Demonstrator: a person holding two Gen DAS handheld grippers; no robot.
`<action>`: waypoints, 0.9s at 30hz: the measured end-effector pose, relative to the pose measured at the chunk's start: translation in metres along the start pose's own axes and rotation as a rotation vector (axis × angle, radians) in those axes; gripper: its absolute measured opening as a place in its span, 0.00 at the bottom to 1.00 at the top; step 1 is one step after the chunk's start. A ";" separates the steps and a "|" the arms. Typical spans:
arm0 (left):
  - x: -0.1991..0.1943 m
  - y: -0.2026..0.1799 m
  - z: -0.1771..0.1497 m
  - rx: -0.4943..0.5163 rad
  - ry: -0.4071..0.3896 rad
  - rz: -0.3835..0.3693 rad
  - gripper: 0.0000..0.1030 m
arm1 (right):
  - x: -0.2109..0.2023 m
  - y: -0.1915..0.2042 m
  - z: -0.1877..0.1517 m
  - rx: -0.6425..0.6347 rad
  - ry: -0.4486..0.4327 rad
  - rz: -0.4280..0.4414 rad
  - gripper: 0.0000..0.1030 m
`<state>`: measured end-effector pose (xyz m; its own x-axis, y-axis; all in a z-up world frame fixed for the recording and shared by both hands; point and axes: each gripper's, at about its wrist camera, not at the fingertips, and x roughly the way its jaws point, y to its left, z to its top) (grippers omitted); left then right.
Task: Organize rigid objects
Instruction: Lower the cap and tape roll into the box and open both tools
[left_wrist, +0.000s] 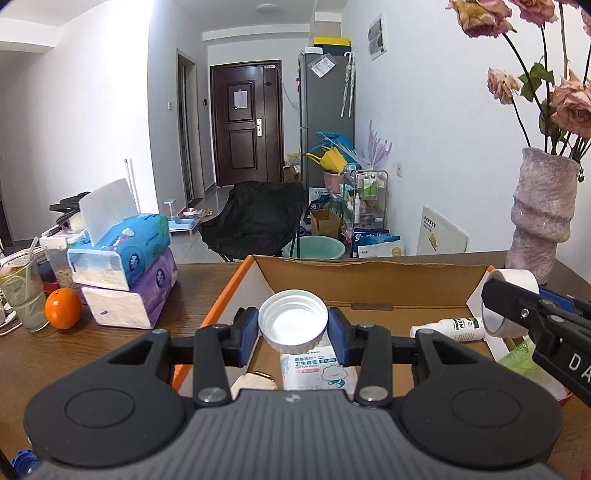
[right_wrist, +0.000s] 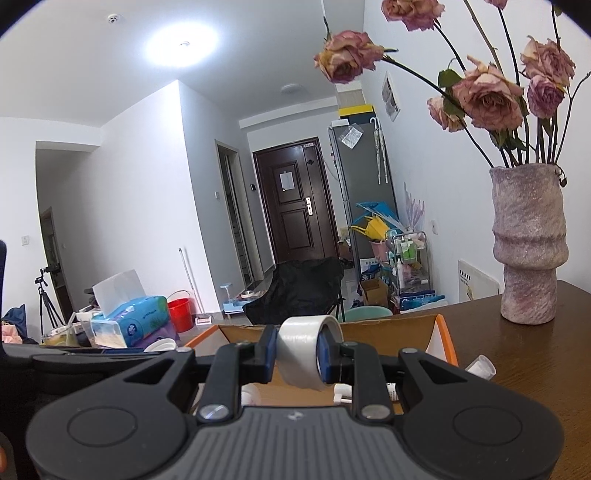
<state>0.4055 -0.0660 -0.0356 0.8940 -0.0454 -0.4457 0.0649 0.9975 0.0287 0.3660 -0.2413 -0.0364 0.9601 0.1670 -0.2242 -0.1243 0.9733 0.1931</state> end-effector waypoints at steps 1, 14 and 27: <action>0.001 -0.001 0.000 0.004 0.001 0.001 0.40 | 0.002 -0.001 0.000 0.000 0.002 -0.002 0.21; 0.023 -0.004 -0.011 0.031 0.054 0.002 0.40 | 0.012 -0.006 -0.009 -0.027 0.045 -0.032 0.21; 0.022 0.001 -0.015 0.004 0.051 0.037 0.98 | 0.009 -0.010 -0.011 -0.022 0.051 -0.098 0.92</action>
<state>0.4183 -0.0653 -0.0584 0.8721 -0.0060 -0.4892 0.0346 0.9982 0.0494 0.3733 -0.2479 -0.0512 0.9539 0.0783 -0.2898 -0.0364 0.9884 0.1473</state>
